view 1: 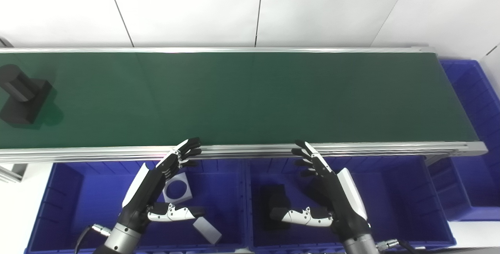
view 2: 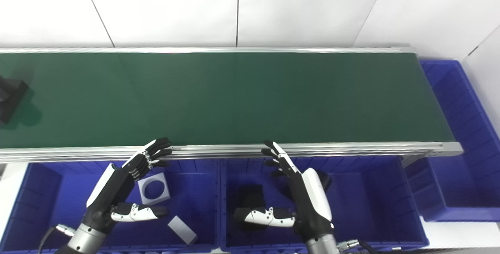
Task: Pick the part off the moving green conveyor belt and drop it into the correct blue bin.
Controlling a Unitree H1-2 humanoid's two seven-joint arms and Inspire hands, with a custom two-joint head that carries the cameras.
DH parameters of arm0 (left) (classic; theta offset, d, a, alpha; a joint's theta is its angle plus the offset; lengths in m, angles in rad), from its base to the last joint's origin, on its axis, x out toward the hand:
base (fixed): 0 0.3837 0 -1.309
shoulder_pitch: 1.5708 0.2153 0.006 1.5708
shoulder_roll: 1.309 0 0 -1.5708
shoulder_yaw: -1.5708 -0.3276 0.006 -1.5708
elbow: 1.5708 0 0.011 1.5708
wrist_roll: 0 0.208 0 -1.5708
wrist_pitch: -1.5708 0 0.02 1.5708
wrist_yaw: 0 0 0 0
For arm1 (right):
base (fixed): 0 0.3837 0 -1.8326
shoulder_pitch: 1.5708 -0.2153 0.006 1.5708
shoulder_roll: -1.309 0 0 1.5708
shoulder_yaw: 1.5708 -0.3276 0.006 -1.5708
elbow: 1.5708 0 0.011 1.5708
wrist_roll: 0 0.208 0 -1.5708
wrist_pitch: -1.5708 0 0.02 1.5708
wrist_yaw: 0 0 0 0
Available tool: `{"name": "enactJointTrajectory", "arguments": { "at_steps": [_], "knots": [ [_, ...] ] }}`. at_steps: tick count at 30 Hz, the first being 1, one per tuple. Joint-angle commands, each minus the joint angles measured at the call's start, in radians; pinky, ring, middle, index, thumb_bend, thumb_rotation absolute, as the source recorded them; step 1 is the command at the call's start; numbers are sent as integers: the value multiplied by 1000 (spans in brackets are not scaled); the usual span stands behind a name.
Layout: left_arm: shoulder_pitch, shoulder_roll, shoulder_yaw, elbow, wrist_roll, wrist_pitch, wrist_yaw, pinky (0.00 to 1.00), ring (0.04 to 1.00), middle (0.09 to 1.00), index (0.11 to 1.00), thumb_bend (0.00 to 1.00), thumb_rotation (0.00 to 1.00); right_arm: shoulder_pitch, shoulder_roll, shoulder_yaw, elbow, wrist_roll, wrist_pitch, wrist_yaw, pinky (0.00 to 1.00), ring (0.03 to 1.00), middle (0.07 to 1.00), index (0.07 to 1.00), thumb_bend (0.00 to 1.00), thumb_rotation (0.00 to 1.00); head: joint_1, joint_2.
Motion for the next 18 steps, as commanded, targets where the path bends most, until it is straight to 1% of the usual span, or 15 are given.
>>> {"name": "enactJointTrajectory", "arguments": {
  "at_steps": [1,7,10,14,18],
  "knots": [
    [0,3,4,-28,-7,-45,14,757,858,900,899,889,354,3,2,1,-27,1,-6,-5,657,770,848,919,918,397,0,2],
    [-1,5,4,-28,1,-44,15,758,856,901,900,897,369,0,3,1,-24,11,-2,0,667,779,852,921,918,392,-1,1],
    [-3,4,4,-26,1,-44,17,756,852,897,896,902,370,-1,3,0,-23,4,2,-1,644,763,846,916,922,404,0,1],
    [-8,3,1,-18,-3,-45,14,760,856,899,900,893,364,-6,-4,4,-24,-14,21,12,654,777,857,924,915,427,1,0],
    [-14,0,-1,-7,3,-45,18,753,855,897,899,900,378,-14,-14,8,-29,-26,54,41,687,816,885,944,910,443,4,-3]
  ]
}}
